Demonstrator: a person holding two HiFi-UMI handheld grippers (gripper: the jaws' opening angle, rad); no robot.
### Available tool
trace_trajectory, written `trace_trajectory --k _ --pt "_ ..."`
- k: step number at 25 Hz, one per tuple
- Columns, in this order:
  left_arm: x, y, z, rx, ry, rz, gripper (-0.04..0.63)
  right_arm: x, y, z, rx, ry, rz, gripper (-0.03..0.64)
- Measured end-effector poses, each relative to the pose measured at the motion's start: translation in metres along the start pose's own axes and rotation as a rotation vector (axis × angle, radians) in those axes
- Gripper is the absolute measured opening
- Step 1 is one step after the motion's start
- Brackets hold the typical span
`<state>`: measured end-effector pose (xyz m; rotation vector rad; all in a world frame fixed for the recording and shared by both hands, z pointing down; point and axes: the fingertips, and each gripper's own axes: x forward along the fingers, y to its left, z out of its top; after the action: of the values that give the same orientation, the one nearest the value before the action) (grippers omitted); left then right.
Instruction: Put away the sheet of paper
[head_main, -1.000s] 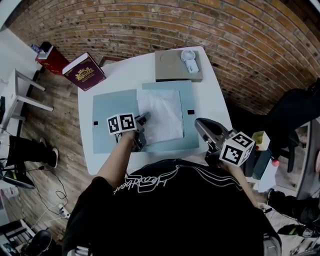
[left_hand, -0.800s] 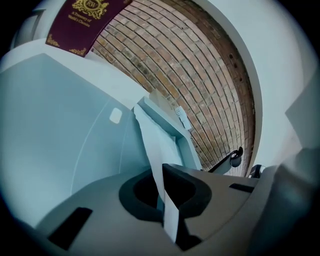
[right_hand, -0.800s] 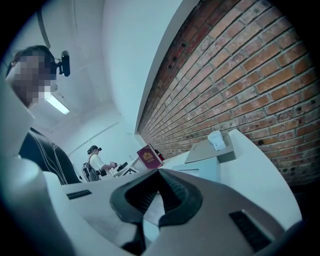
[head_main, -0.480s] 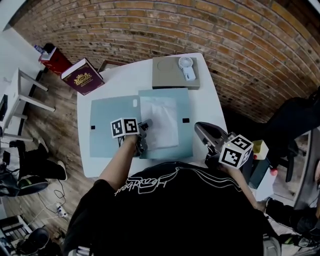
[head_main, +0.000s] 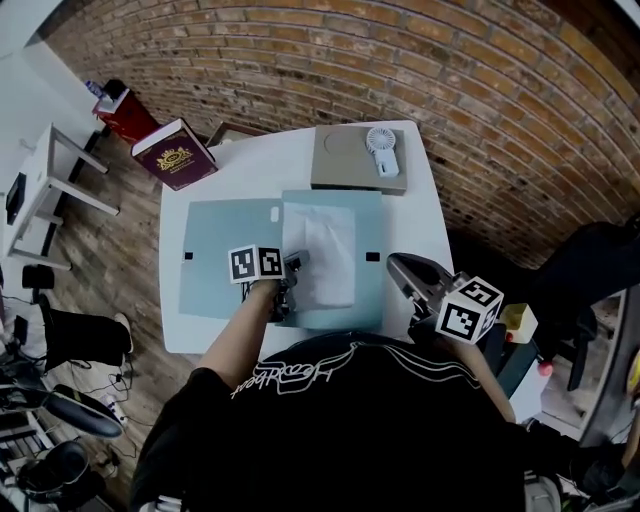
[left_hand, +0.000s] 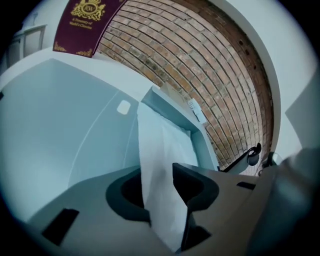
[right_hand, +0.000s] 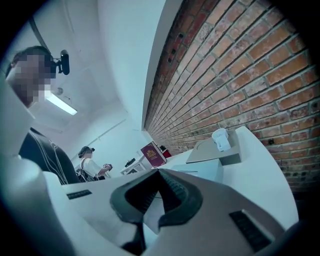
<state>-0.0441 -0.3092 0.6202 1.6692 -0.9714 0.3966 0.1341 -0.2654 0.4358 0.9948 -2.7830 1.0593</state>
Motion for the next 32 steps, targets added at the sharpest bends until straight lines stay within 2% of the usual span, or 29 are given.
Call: trace_trajectory --k 3,6,11,15,18,21,22,24,25,29,32 --pt "-0.001 -0.007 0.003 0.003 -0.035 0.021 0.242 0.003 -0.004 -0.002 0.003 0.01 0.02 0.002" --pt "-0.011 -0.008 0.011 0.066 -0.096 0.112 0.305 0.005 -0.006 -0.003 0.008 0.018 0.044 0.002" --pt "-0.027 0.0 0.019 0.129 -0.156 0.195 0.33 0.009 -0.01 -0.005 0.007 0.025 0.067 0.002" --pt "-0.044 0.002 0.021 0.158 -0.162 0.198 0.331 0.009 -0.005 -0.003 -0.03 0.017 0.078 0.002" --pt "-0.066 -0.012 0.026 0.19 -0.211 0.15 0.322 0.007 0.004 -0.001 -0.066 0.019 0.086 0.002" --pt "-0.095 -0.031 0.031 0.242 -0.28 0.109 0.237 0.006 0.018 0.0 -0.082 0.016 0.099 0.002" --pt "-0.105 -0.04 0.031 0.256 -0.305 0.084 0.19 0.005 0.024 0.001 -0.083 0.012 0.101 0.002" --pt "-0.124 -0.064 0.027 0.291 -0.341 -0.002 0.074 0.004 0.036 0.002 -0.09 -0.001 0.104 0.002" --pt "-0.133 -0.078 0.023 0.315 -0.349 -0.054 0.058 0.003 0.044 0.002 -0.097 -0.01 0.109 0.002" --pt "-0.165 -0.127 -0.001 0.399 -0.348 -0.234 0.048 -0.002 0.078 -0.005 -0.109 -0.029 0.149 0.002" --pt "-0.19 -0.159 -0.025 0.423 -0.347 -0.382 0.043 -0.008 0.099 -0.017 -0.094 -0.027 0.164 0.002"
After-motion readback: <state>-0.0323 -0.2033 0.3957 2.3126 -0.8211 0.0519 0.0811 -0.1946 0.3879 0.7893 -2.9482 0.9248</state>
